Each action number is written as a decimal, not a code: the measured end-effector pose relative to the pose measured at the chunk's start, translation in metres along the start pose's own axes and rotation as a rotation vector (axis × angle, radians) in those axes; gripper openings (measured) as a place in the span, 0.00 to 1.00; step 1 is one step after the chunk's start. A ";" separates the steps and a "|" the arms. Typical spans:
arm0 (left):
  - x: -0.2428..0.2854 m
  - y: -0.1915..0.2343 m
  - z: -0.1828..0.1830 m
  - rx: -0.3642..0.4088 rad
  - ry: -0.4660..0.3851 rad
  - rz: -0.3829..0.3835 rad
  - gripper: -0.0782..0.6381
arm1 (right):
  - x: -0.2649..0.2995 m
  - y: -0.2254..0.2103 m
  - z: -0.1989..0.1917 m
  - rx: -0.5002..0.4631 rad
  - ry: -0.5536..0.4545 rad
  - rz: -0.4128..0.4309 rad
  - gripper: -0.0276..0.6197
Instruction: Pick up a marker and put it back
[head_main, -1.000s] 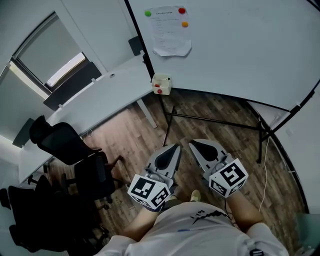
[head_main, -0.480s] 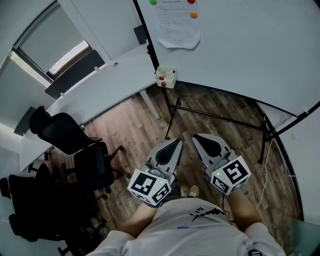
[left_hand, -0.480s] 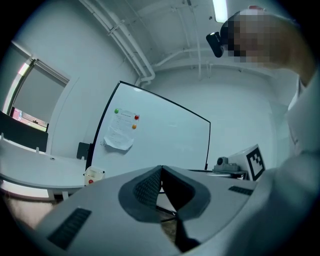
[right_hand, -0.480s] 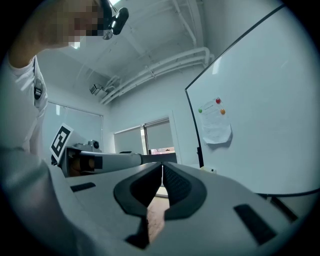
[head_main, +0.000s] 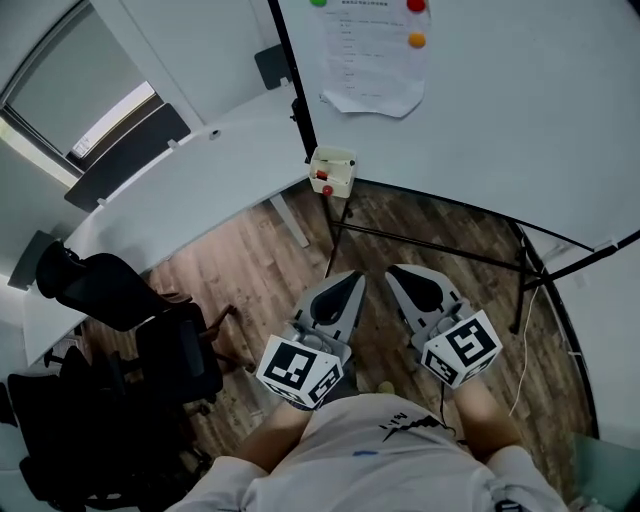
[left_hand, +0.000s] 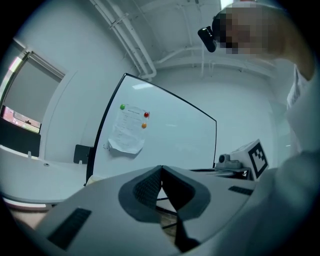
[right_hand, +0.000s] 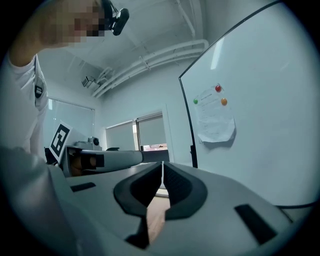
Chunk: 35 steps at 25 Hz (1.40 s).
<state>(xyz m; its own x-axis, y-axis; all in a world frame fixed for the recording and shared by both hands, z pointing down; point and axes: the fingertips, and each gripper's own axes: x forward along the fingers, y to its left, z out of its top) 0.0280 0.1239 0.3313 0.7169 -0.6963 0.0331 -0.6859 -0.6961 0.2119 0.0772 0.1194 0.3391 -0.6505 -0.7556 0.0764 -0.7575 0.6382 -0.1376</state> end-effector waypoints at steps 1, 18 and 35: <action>0.006 0.012 0.002 0.006 0.001 -0.005 0.12 | 0.013 -0.005 0.001 -0.001 0.005 -0.007 0.07; 0.089 0.160 0.007 0.014 0.048 -0.102 0.12 | 0.164 -0.094 -0.024 -0.044 0.120 -0.164 0.07; 0.185 0.258 -0.031 -0.038 0.140 0.098 0.12 | 0.283 -0.214 -0.128 -0.118 0.386 -0.006 0.19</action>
<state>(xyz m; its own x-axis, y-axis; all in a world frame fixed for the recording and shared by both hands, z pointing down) -0.0129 -0.1792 0.4229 0.6588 -0.7278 0.1906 -0.7503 -0.6167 0.2381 0.0477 -0.2125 0.5165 -0.6021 -0.6630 0.4448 -0.7479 0.6634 -0.0236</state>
